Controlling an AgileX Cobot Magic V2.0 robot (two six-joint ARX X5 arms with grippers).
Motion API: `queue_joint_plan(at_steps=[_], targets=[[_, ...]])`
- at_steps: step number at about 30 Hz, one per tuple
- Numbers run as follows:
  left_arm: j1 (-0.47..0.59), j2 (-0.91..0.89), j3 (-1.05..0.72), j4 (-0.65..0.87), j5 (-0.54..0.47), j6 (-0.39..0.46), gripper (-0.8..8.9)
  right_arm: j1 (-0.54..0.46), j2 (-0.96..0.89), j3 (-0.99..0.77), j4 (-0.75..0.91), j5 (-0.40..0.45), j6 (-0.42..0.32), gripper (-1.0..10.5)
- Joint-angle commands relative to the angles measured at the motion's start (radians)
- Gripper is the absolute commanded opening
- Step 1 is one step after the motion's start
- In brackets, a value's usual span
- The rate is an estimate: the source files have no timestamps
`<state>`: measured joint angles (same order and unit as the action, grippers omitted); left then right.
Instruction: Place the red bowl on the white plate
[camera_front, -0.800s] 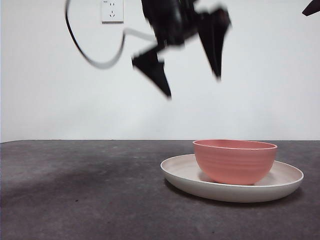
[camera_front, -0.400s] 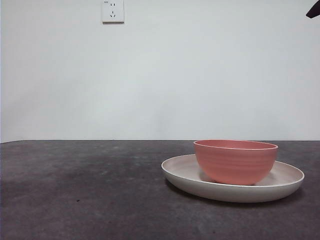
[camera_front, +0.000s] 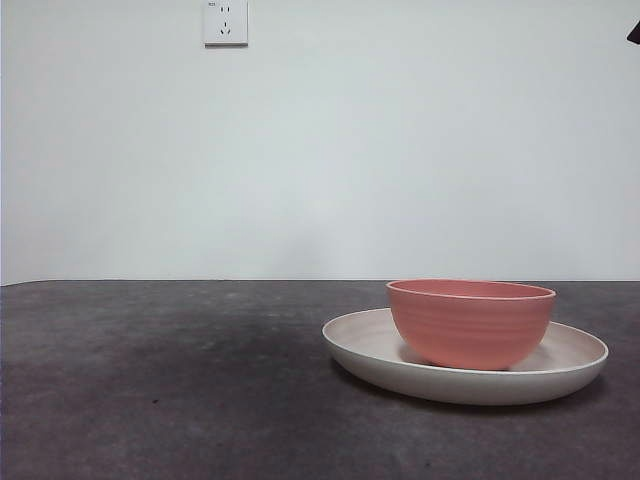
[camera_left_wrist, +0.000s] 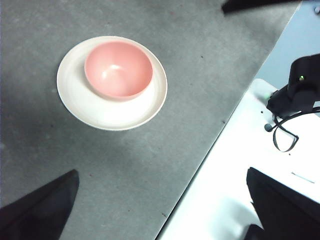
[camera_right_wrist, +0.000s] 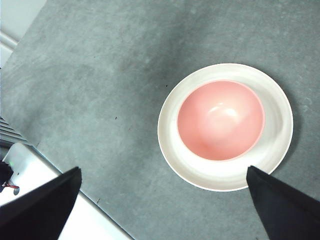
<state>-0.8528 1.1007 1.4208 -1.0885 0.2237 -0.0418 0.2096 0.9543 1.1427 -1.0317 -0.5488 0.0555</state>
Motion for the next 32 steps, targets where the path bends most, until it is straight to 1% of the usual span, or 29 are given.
queue_joint_plan(at_steps=[1,5,9,13,16,22,25,28,32], targets=[[-0.004,-0.163,-0.156,0.1,0.0,-0.035,6.56,0.005,0.006,0.018,0.006,0.0,-0.012,6.5],[-0.003,-0.384,-0.344,0.196,0.0,-0.063,6.56,0.005,0.006,0.018,0.006,0.0,-0.011,6.5],[-0.002,-0.546,-0.452,0.179,-0.046,-0.083,6.56,0.005,0.006,0.018,0.006,0.0,-0.012,6.5],[-0.002,-0.647,-0.497,0.16,-0.048,-0.089,6.56,0.005,0.006,0.018,0.006,-0.001,-0.012,6.5],[-0.002,-0.681,-0.497,0.165,-0.048,-0.108,6.56,0.005,0.006,0.018,0.006,0.0,-0.012,6.5],[-0.002,-0.692,-0.497,0.169,-0.048,-0.109,6.56,0.004,0.006,0.016,0.006,0.006,-0.018,6.5],[-0.002,-0.692,-0.497,0.176,-0.048,-0.109,6.56,0.001,0.019,0.014,0.006,0.033,-0.016,6.5],[-0.002,-0.692,-0.497,0.184,-0.048,-0.109,6.56,-0.023,0.049,0.014,0.01,0.067,-0.018,6.5],[-0.002,-0.692,-0.497,0.191,-0.048,-0.109,6.56,-0.075,0.123,0.014,0.014,0.066,-0.033,6.4]])
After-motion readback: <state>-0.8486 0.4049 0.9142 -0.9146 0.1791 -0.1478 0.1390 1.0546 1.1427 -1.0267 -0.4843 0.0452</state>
